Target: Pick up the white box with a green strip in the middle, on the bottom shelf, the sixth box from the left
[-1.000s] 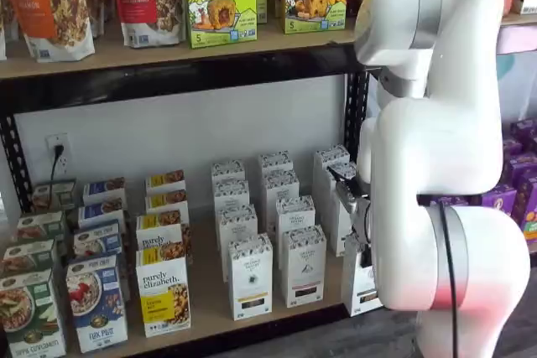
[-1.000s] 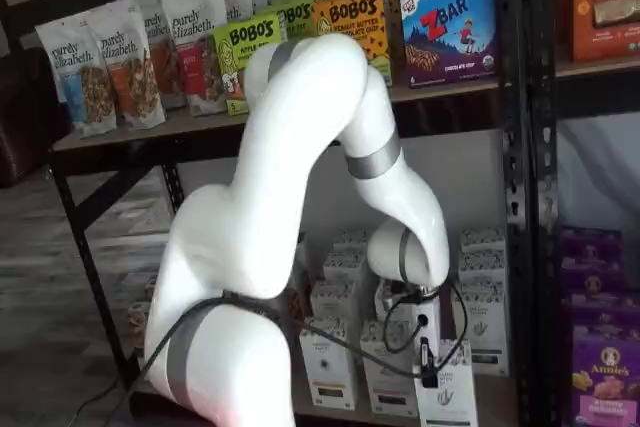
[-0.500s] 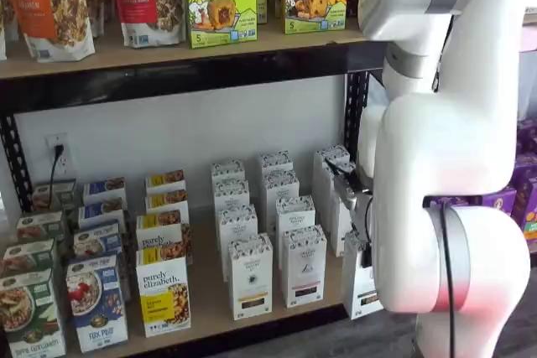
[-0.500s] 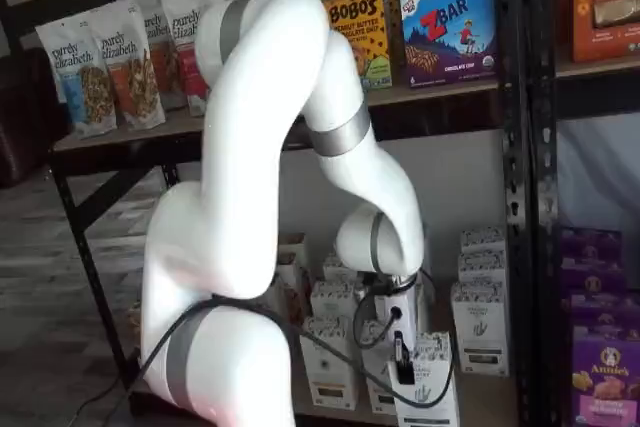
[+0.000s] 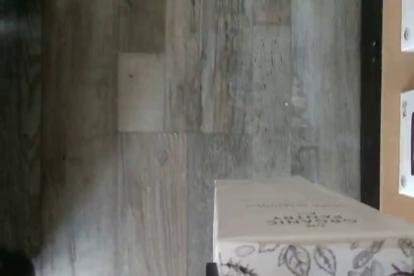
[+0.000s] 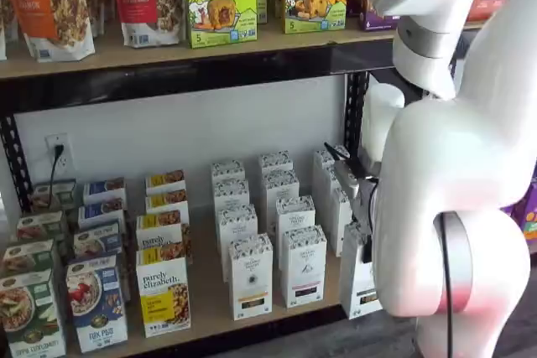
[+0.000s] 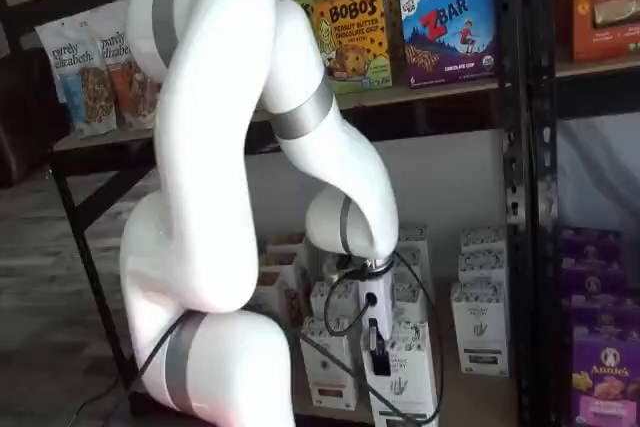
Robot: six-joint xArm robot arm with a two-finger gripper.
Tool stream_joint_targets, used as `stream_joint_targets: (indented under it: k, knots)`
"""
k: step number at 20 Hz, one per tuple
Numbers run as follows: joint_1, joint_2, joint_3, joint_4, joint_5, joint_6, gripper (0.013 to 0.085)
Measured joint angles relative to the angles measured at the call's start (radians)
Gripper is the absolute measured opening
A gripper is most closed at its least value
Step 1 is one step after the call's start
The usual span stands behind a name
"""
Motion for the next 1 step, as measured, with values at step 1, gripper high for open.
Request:
stream_joint_targets:
  k: [1]
  knots:
    - [0.004,-0.030,0.017,0.006,0.014,-0.001,0.0530]
